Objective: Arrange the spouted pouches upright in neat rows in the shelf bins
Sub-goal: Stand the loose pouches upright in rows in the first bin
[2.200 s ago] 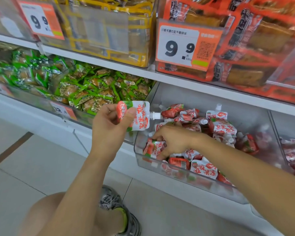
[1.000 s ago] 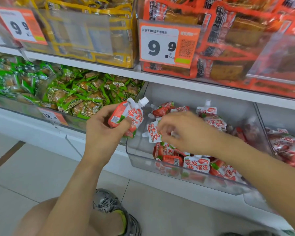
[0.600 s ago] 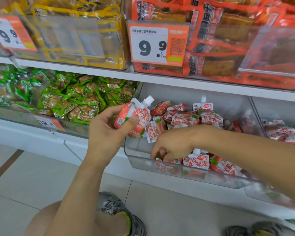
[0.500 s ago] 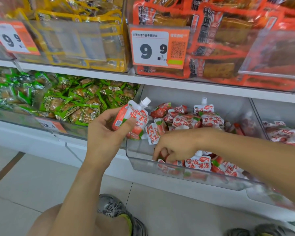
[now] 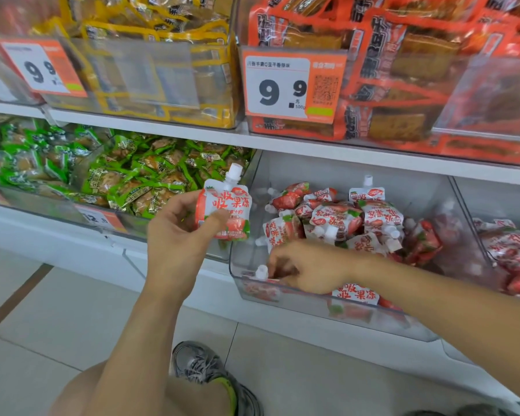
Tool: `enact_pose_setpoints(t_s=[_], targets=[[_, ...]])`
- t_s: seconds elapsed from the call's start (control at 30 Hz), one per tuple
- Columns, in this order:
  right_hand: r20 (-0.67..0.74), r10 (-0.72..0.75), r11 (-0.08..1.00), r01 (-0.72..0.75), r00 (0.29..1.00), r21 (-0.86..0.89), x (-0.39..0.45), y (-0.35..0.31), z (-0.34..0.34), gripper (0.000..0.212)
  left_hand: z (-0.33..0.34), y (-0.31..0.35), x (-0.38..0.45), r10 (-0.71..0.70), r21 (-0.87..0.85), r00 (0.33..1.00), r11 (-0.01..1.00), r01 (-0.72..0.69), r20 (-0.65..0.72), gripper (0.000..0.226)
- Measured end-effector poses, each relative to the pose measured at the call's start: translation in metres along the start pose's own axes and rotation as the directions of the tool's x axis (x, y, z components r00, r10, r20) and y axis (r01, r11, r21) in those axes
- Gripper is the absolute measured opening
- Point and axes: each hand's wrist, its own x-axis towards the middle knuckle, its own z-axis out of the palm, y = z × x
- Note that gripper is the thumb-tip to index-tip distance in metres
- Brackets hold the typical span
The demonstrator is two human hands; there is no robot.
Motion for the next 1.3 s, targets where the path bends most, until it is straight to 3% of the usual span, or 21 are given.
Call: enact_pose_setpoints(t_s=[0.1,0.23,0.3,0.37,0.43,0.5,0.6,0.67,0.73,0.83,0.9,0.97,1.07,1.2,1.3], targets=[[0.067,0.067,0.986,-0.077,0.995,0.151,0.004,-0.004,-0.004,0.037,0.001,0.0,0.0,0.013,-0.023,0.999,1.0,-0.013,0.03,0.032],[0.096,0.086,0.994,-0.092,0.992,0.052,0.005,-0.004,0.001,0.023,0.003,-0.001,0.001,0.048,-0.025,0.996,0.999,-0.047,0.074,0.036],[0.153,0.107,0.973,-0.135,0.982,0.185,0.003,0.0,0.002,0.022,0.005,-0.001,0.0,0.053,-0.036,0.994,0.998,-0.05,0.099,0.035],[0.196,0.096,0.952,-0.147,0.976,0.269,-0.003,-0.001,-0.002,0.037,0.006,0.0,-0.003,0.064,-0.051,0.989,0.997,-0.058,0.13,0.033],[0.049,0.114,0.961,-0.123,0.992,0.249,-0.012,-0.006,-0.013,0.052,0.008,0.002,-0.005,0.076,-0.082,0.984,0.995,-0.063,0.161,0.031],[-0.187,0.035,0.94,0.031,0.982,0.339,-0.02,-0.014,-0.022,0.064,0.01,0.004,-0.007,0.093,-0.105,0.978,0.992,-0.074,0.185,0.033],[-0.367,-0.079,0.796,0.281,0.927,0.536,-0.032,-0.026,-0.03,0.069,0.014,0.003,-0.009,0.127,-0.092,0.96,0.99,-0.107,0.251,0.04],[-0.473,-0.126,0.784,0.38,0.872,0.491,-0.031,-0.029,-0.027,0.056,0.015,0.0,-0.01,0.15,-0.061,0.936,0.989,-0.137,0.317,0.042],[-0.587,-0.129,0.84,0.403,0.799,0.364,-0.026,-0.025,-0.025,0.033,0.013,-0.005,-0.01,0.168,0.082,0.921,0.974,-0.209,0.351,0.047],[-0.632,-0.132,0.964,0.247,0.764,0.097,-0.021,-0.007,-0.026,0.027,0.002,-0.014,-0.006,0.198,0.488,0.922,0.801,-0.348,0.333,0.071],[-0.633,-0.17,0.984,0.099,0.755,-0.146,-0.017,-0.001,-0.025,0.028,-0.004,-0.021,-0.003,0.121,0.583,0.937,0.754,-0.301,0.328,0.085],[-0.557,-0.174,0.959,0.01,0.812,-0.284,-0.008,-0.002,-0.019,0.026,-0.009,-0.028,-0.001,0.021,0.6,0.935,0.762,-0.244,0.354,0.091],[-0.295,-0.159,0.902,0.017,0.942,-0.431,0.009,-0.009,-0.009,0.021,-0.009,-0.036,-0.003,0.003,0.59,0.932,0.774,-0.231,0.362,0.075],[-0.105,-0.049,0.899,-0.002,0.993,-0.438,0.021,-0.017,-0.015,0.034,-0.008,-0.038,-0.007,-0.009,0.623,0.936,0.749,-0.226,0.351,0.063],[-0.105,-0.044,0.917,-0.002,0.994,-0.398,0.027,-0.014,-0.019,0.016,-0.01,-0.036,-0.011,-0.067,0.633,0.936,0.753,-0.18,0.346,0.066]])
